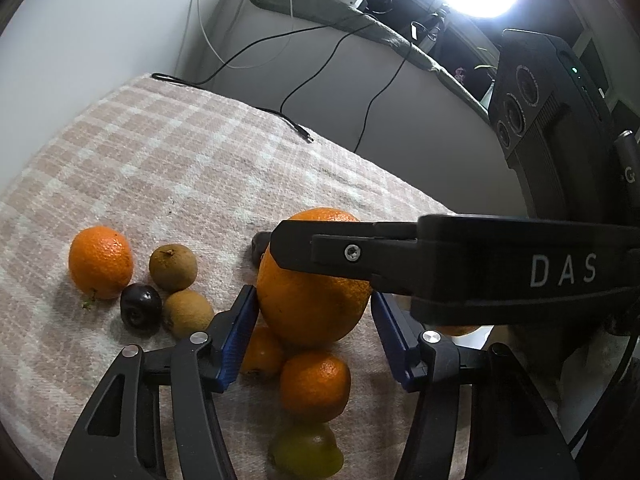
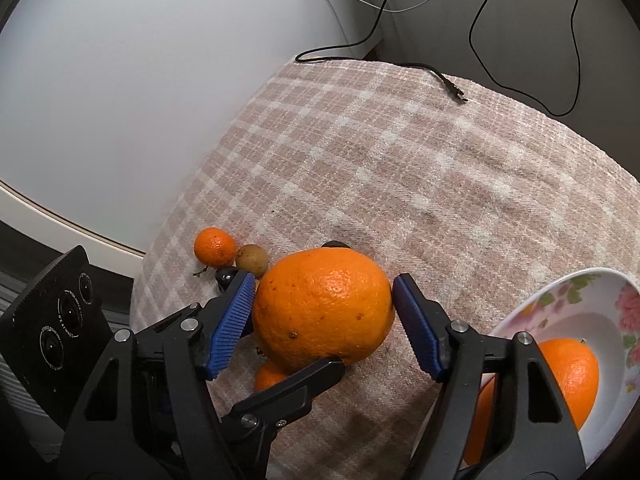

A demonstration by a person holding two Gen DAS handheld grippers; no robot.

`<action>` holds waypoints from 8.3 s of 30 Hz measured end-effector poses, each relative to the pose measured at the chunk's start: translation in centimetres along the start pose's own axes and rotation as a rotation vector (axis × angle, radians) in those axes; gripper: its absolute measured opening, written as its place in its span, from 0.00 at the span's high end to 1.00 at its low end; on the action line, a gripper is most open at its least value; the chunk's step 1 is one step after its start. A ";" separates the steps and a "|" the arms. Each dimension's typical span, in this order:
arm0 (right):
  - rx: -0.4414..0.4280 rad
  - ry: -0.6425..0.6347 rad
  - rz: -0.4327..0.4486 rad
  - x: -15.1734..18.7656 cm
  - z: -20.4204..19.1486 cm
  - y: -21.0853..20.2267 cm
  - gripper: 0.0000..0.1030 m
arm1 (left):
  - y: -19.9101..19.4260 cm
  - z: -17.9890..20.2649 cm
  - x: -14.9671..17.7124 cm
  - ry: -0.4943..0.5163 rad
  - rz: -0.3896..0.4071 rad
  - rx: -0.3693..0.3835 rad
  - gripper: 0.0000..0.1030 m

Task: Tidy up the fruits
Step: 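Lift the second orange with the right tool and carry it over the plate, then lower the orange beside the first one and open the right tool, then move the right tool back toward the small mandarins, then grasp a small mandarin with the right tool and lift it, then lower the mandarin onto the plate with the right tool while the left tool places the green fruit there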

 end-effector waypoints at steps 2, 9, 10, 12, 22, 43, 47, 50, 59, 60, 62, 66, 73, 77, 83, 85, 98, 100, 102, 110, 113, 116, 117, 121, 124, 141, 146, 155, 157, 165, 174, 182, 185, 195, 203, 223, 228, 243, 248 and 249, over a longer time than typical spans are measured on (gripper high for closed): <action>-0.001 0.009 0.006 0.0 0.0 0.0 0.28 | 0.0 0.0 0.0 -0.004 0.003 0.000 0.44; -0.002 0.020 0.022 0.4 -0.2 -0.7 0.29 | -0.7 0.6 0.1 0.009 0.016 -0.003 0.44; -0.006 0.020 0.029 0.5 -0.3 -1.0 0.29 | -0.9 0.8 0.0 0.013 0.021 -0.006 0.44; -0.012 0.023 0.040 0.6 -0.4 -1.6 0.29 | -1.3 1.2 -0.1 0.022 0.031 -0.011 0.44; -0.019 0.010 0.096 1.9 -0.9 -5.0 0.29 | -3.5 3.8 -0.1 0.070 0.074 -0.023 0.44; 0.019 0.077 0.196 8.4 3.0 -12.9 0.29 | -3.3 12.6 1.8 0.206 0.078 0.010 0.44; 0.021 0.100 0.204 9.8 4.6 -13.8 0.29 | -2.4 14.2 2.3 0.229 0.063 0.019 0.44; 0.021 0.115 0.209 10.7 5.7 -14.4 0.29 | -1.9 15.2 2.7 0.241 0.052 0.023 0.44; 0.007 0.175 0.210 12.9 9.1 -14.4 0.29 | 0.7 17.5 4.1 0.262 0.005 0.024 0.44; 0.003 0.182 0.207 13.2 9.6 -14.3 0.29 | 1.1 17.6 4.2 0.263 -0.001 0.022 0.44; -0.004 0.194 0.205 13.5 10.2 -14.0 0.29 | 1.6 18.0 4.3 0.266 -0.010 0.018 0.44; -0.011 0.211 0.205 13.8 11.3 -13.9 0.29 | 2.4 18.4 4.4 0.272 -0.028 0.013 0.44; -0.018 0.225 0.204 13.7 12.4 -13.5 0.29 | 3.1 18.4 4.5 0.273 -0.042 0.008 0.44; -0.021 0.233 0.200 13.8 12.9 -13.3 0.29 | 3.6 18.5 4.5 0.269 -0.051 0.004 0.44; -0.022 0.241 0.193 13.7 13.4 -12.9 0.29 | 4.1 18.6 4.5 0.272 -0.062 -0.009 0.44; -0.003 0.237 0.200 13.6 13.4 -13.0 0.29 | 4.5 18.7 4.5 0.281 -0.069 -0.022 0.45; 0.026 0.253 0.245 13.3 13.8 -14.4 0.29 | 2.8 18.8 4.1 0.293 -0.029 -0.011 0.47; 0.036 0.253 0.249 13.4 13.8 -14.5 0.29 | 2.7 18.6 4.3 0.289 -0.031 -0.009 0.47; 0.042 0.253 0.254 13.5 13.8 -14.7 0.29 | 2.6 18.6 4.4 0.288 -0.035 -0.007 0.47; 0.094 0.247 0.295 13.8 13.6 -15.4 0.27 | 1.9 17.5 4.8 0.279 -0.037 -0.003 0.47; 0.119 0.246 0.312 14.0 13.4 -15.6 0.27 | 1.3 16.7 5.2 0.278 -0.035 -0.002 0.47; 0.139 0.238 0.334 14.1 13.0 -15.8 0.27 | 0.4 15.6 5.8 0.275 -0.025 0.004 0.45; 0.146 0.236 0.342 14.3 12.8 -15.9 0.27 | 0.3 15.7 5.6 0.273 -0.021 0.004 0.44; 0.172 0.210 0.385 14.5 11.8 -16.3 0.27 | -1.1 14.5 5.8 0.264 0.005 0.001 0.44; 0.201 0.172 0.433 14.6 10.8 -16.7 0.21 | -2.1 13.4 6.1 0.260 0.017 -0.013 0.44; 0.222 -0.035 0.414 13.8 3.3 -14.2 0.08 | -5.7 3.0 8.5 0.127 0.037 -0.125 0.44; 0.186 -0.080 0.380 12.9 1.4 -12.7 0.08 | -5.4 1.2 8.6 0.083 0.029 -0.117 0.44; 0.150 -0.144 0.275 10.5 -1.5 -8.4 0.12 | -3.9 -0.1 8.4 0.040 0.010 -0.098 0.50; 0.137 -0.153 0.248 10.0 -1.9 -7.4 0.16 | -3.7 -0.4 8.3 0.037 0.011 -0.096 0.52; 0.048 -0.122 0.123 8.2 -2.1 -2.9 0.41 | -3.2 -0.8 7.7 0.032 0.008 -0.084 0.55; 0.052 -0.098 0.065 7.1 -1.6 -0.4 0.42 | -2.7 -0.9 7.2 0.051 0.010 -0.096 0.55; 0.069 -0.100 0.037 6.7 -1.7 0.8 0.49 | -2.5 -1.0 7.0 0.075 0.010 -0.119 0.61; 0.058 -0.098 0.027 6.6 -1.8 1.0 0.55 | -2.3 -1.1 6.9 0.087 0.010 -0.123 0.63; 0.118 -0.149 0.008 6.6 -2.7 1.4 0.60 | -2.2 -0.7 7.1 0.109 0.015 -0.126 0.70; 0.096 -0.128 0.049 6.6 -2.6 0.4 0.60 | -3.1 -0.7 7.3 0.092 0.026 -0.104 0.70; 0.156 -0.084 0.241 11.1 0.7 -7.7 0.60 | -4.6 3.8 6.6 0.149 0.065 -0.051 0.70; 0.210 -0.058 0.281 13.1 2.7 -9.7 0.60 | -3.7 5.7 6.2 0.187 0.062 -0.044 0.70; 0.258 0.034 0.294 16.4 7.3 -10.5 0.60 | -0.4 10.8 4.9 0.286 0.041 -0.043 0.70; 0.255 0.041 0.294 16.5 7.7 -10.5 0.60 | 0.3 11.2 4.7 0.297 0.034 -0.053 0.70; 0.254 0.043 0.294 16.5 7.8 -10.5 0.60 | 0.5 11.2 4.7 0.302 0.033 -0.058 0.70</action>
Point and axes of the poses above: each gripper's, at about its wrist camera, not at the fingertips, and y roughly the way its jaws point, z to its right, x to its underside, the point moved 8 cm from there along y, roughly the way its jaws point, and after that the axes turned 12 degrees about -z, right-handed, at the moved point
